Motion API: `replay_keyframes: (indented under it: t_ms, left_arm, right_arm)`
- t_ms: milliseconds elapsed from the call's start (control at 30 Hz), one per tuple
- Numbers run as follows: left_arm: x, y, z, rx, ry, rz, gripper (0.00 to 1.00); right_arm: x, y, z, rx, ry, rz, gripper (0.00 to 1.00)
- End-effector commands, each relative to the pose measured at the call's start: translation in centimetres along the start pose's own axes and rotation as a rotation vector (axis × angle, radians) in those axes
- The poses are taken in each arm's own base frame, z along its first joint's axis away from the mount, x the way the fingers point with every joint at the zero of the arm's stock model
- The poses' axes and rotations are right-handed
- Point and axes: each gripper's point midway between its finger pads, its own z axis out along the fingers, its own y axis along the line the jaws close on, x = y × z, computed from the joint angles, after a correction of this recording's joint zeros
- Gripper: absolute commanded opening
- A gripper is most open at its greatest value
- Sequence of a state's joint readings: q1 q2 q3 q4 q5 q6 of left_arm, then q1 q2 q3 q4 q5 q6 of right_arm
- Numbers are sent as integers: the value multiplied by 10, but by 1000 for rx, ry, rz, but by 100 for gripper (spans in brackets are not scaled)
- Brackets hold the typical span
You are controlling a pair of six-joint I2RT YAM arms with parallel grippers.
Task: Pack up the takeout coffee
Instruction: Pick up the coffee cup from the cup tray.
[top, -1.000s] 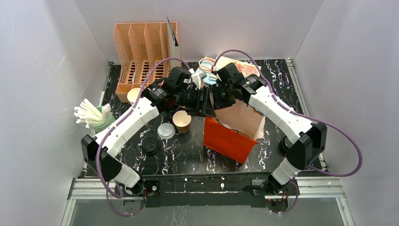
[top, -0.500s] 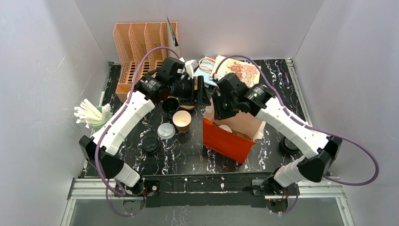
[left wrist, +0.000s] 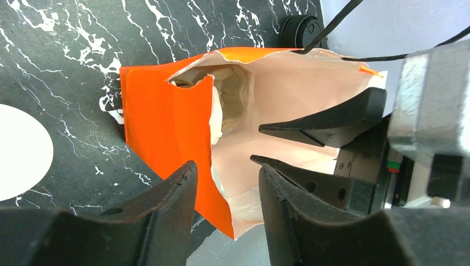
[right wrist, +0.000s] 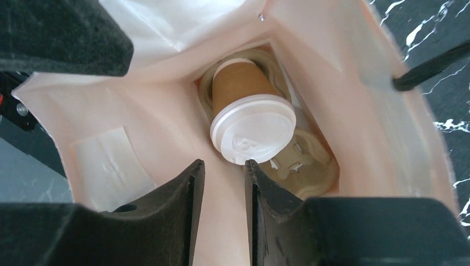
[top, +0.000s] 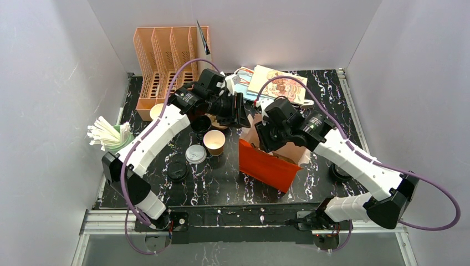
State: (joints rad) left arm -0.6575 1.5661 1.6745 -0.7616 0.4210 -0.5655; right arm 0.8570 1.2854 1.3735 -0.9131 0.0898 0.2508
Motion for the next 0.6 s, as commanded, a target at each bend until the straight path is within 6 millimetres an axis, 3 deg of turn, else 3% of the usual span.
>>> replay_keyframes:
  t_ms: [0,200,333,433,567]
  left_arm:
    - [4,-7,5,27,33,32,41]
    - [7,-8,22,-11,70,101,35]
    - [-5,-6,21,-98,48,197,11]
    - [-14,-8,21,-106,29,252,0]
    - [-23,-13,23,-84,-4,310,0]
  right_arm:
    - [7,7,-4,-54,-7,1,42]
    - [15,14,5,-58,-11,23,40]
    - [4,28,9,-60,-46,12,40]
    - [1,42,10,-87,-69,-6,41]
    - [11,51,13,-87,-74,-66,43]
